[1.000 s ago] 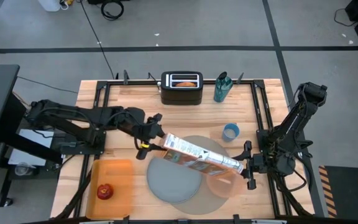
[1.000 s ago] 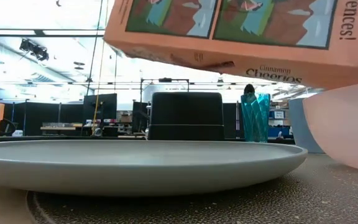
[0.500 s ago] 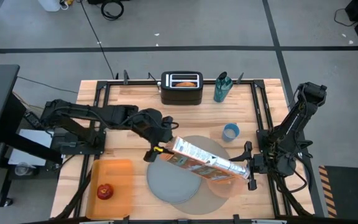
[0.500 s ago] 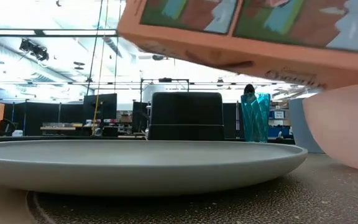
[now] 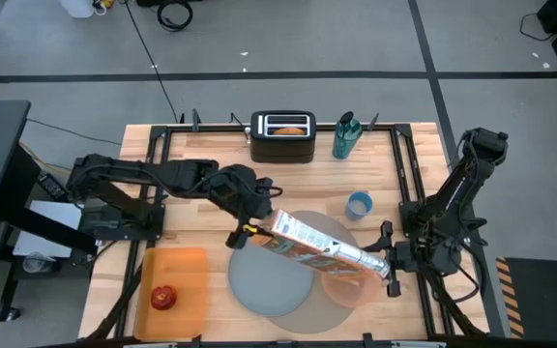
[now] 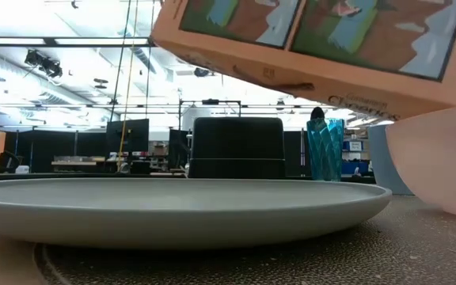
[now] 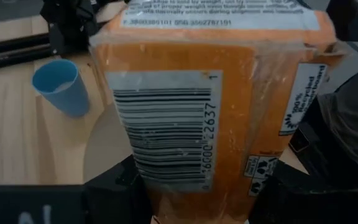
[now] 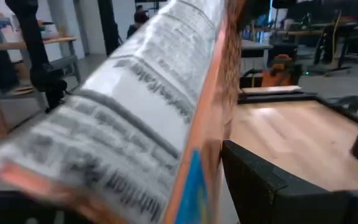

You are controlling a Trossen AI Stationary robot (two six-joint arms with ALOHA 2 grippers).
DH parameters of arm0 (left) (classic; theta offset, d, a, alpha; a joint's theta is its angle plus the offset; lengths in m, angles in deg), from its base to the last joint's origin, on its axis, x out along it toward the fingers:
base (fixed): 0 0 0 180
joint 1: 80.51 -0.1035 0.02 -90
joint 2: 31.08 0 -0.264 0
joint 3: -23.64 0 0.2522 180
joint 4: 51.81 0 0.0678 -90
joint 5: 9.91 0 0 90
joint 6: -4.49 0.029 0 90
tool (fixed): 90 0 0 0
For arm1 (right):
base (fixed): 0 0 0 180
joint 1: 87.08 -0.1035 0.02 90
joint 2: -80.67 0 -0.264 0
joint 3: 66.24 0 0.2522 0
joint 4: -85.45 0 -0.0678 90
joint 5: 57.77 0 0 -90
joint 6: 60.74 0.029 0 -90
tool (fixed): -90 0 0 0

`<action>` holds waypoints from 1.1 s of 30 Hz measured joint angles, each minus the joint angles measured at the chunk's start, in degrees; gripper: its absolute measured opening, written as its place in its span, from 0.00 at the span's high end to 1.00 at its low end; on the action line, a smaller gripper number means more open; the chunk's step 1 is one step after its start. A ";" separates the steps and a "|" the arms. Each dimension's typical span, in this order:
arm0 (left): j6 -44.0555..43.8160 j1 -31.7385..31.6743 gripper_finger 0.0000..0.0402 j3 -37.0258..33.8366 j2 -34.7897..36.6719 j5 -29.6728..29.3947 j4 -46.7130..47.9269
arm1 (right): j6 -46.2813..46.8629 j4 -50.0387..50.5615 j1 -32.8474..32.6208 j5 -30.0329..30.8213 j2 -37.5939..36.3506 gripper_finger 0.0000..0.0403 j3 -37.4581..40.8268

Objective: Arrange a breakfast setting
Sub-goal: Pour the cereal from the yellow cereal box into the orange bowl on the brown placemat

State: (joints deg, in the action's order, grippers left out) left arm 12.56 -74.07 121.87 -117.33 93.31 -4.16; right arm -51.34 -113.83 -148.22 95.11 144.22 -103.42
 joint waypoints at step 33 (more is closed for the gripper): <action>0.33 -0.09 0.52 0.00 -0.04 -0.01 1.16 | -5.88 0.65 -2.04 2.54 0.05 0.60 -1.99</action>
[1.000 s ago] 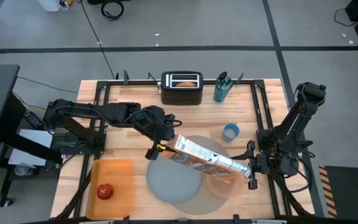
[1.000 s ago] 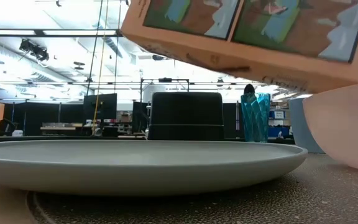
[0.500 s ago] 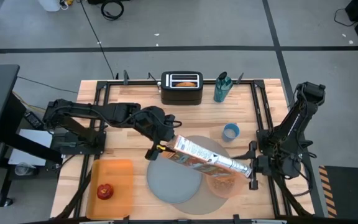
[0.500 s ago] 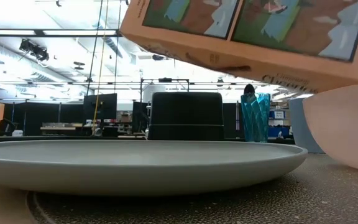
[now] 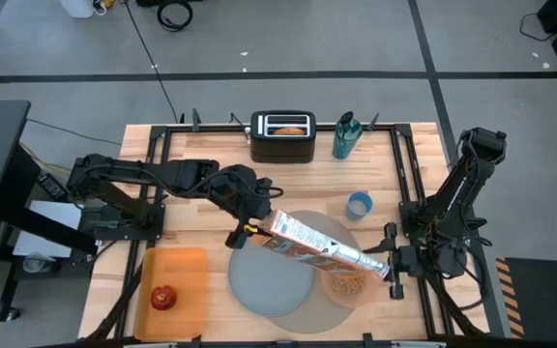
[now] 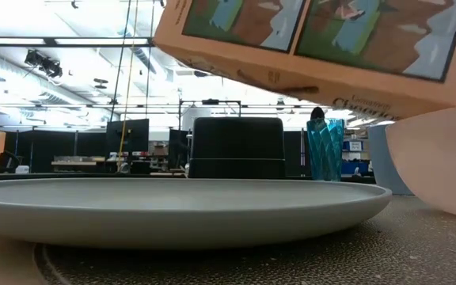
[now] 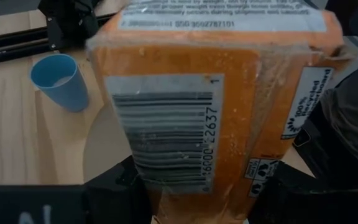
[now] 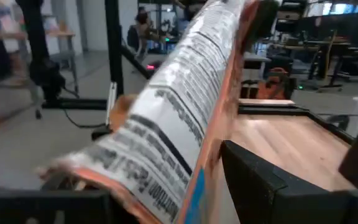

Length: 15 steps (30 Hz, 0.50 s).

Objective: Arrange a breakfast setting
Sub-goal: Pour the cereal from the yellow cereal box into the orange bowl on the brown placemat

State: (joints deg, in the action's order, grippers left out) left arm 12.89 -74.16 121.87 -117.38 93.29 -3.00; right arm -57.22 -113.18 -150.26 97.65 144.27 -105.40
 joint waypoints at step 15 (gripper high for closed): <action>-0.17 -0.01 0.52 -0.02 0.00 -0.11 -0.62 | -0.49 0.12 -3.94 9.20 -0.71 0.60 0.00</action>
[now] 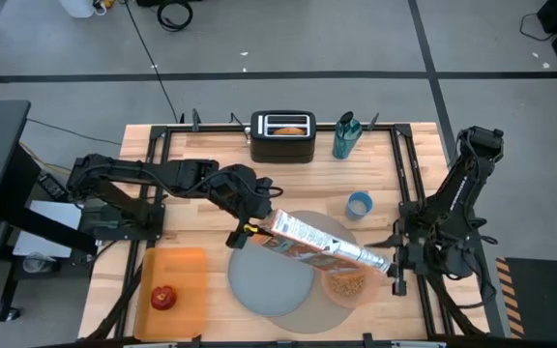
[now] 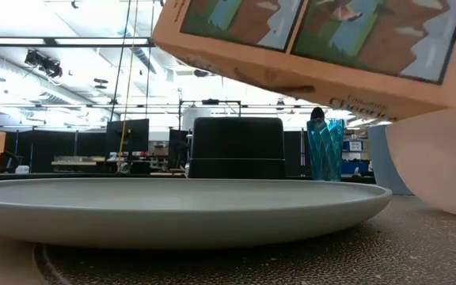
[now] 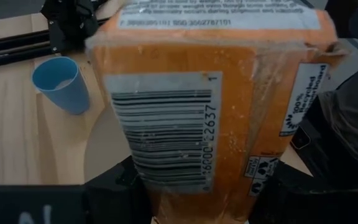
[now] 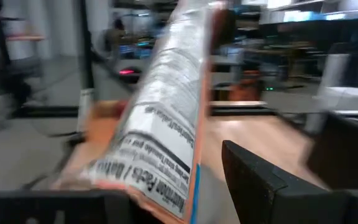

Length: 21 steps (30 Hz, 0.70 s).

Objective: Arrange a breakfast setting
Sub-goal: Pour the cereal from the yellow cereal box into the orange bowl on the brown placemat

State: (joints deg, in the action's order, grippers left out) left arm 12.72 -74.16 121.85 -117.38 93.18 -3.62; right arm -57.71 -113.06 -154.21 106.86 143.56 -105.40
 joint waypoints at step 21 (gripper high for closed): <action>1.17 1.01 0.52 -0.59 -3.69 0.69 -0.52 | 2.26 3.13 -2.59 3.20 -0.48 0.60 0.00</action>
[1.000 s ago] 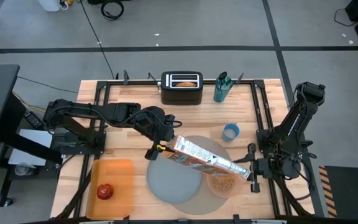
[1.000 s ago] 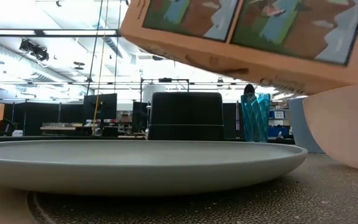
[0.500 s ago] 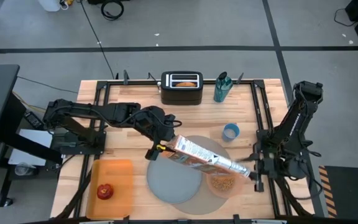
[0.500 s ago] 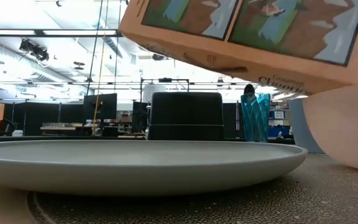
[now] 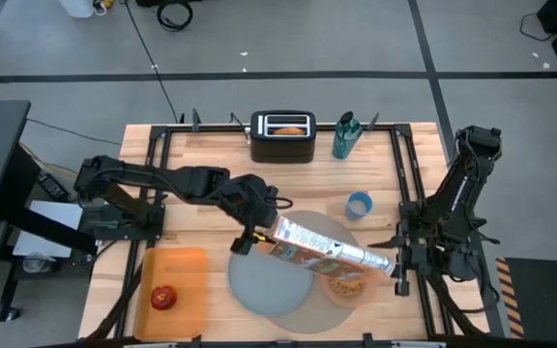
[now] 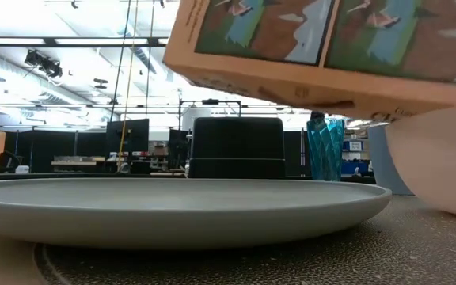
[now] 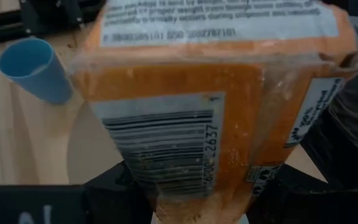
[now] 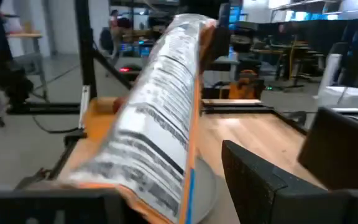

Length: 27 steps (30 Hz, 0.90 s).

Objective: Arrange a breakfast setting
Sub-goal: Pour the cereal from the yellow cereal box into the orange bowl on the brown placemat

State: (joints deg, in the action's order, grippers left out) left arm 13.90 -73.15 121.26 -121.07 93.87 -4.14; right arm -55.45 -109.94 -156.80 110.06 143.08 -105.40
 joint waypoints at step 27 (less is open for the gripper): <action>1.58 -2.77 0.52 0.37 0.52 2.75 -5.67 | 8.80 11.42 2.12 -10.61 -2.75 0.60 -0.01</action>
State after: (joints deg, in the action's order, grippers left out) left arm 15.47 -75.92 121.63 -120.55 96.62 -9.81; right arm -46.66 -98.51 -154.68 99.45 140.34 -105.41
